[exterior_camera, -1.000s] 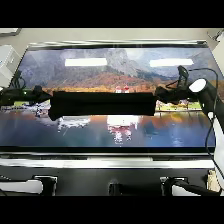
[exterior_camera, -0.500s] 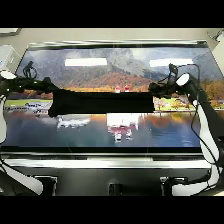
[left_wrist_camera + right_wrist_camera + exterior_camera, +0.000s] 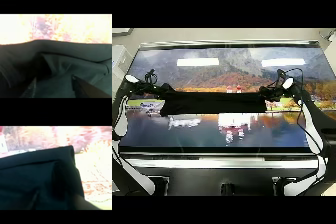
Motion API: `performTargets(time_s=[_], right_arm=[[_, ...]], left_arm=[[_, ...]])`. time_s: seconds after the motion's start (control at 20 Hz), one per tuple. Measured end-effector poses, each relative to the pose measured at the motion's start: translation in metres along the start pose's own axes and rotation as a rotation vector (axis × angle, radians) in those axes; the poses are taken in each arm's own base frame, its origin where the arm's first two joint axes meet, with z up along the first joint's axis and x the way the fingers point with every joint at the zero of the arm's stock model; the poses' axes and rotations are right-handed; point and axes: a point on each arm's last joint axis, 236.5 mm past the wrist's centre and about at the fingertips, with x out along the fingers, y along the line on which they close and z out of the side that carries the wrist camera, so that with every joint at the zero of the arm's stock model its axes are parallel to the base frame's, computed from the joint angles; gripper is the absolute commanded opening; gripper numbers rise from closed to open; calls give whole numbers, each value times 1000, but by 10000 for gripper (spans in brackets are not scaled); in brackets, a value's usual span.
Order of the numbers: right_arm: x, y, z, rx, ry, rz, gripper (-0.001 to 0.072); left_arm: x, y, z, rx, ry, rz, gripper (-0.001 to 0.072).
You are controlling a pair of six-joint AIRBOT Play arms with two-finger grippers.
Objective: Fold the clothes and pants, and hang the long-sleeved shirts on hangers.
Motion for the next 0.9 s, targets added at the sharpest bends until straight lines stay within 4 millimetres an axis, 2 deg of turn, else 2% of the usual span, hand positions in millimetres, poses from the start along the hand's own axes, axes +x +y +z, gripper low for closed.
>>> performTargets(time_s=[0.1,0.2,0.3,0.45,0.65,0.9], right_arm=[[-10,1,7,1,-14,-6,561],[-23,-7,12,34,-5,-21,631],[-37,-21,18,98,6,-12,668],[-46,-38,17,195,61,63,679],[-35,-38,1,236,170,210,693],[-15,-30,-16,216,250,313,692]], left_arm=[[-10,-7,11,25,-23,0,547],[-26,-15,20,50,-33,15,547],[-44,-23,24,68,-40,45,548],[-69,-35,19,82,-31,95,554],[-90,-54,6,121,-7,147,555],[-96,-70,-5,130,19,165,555]])
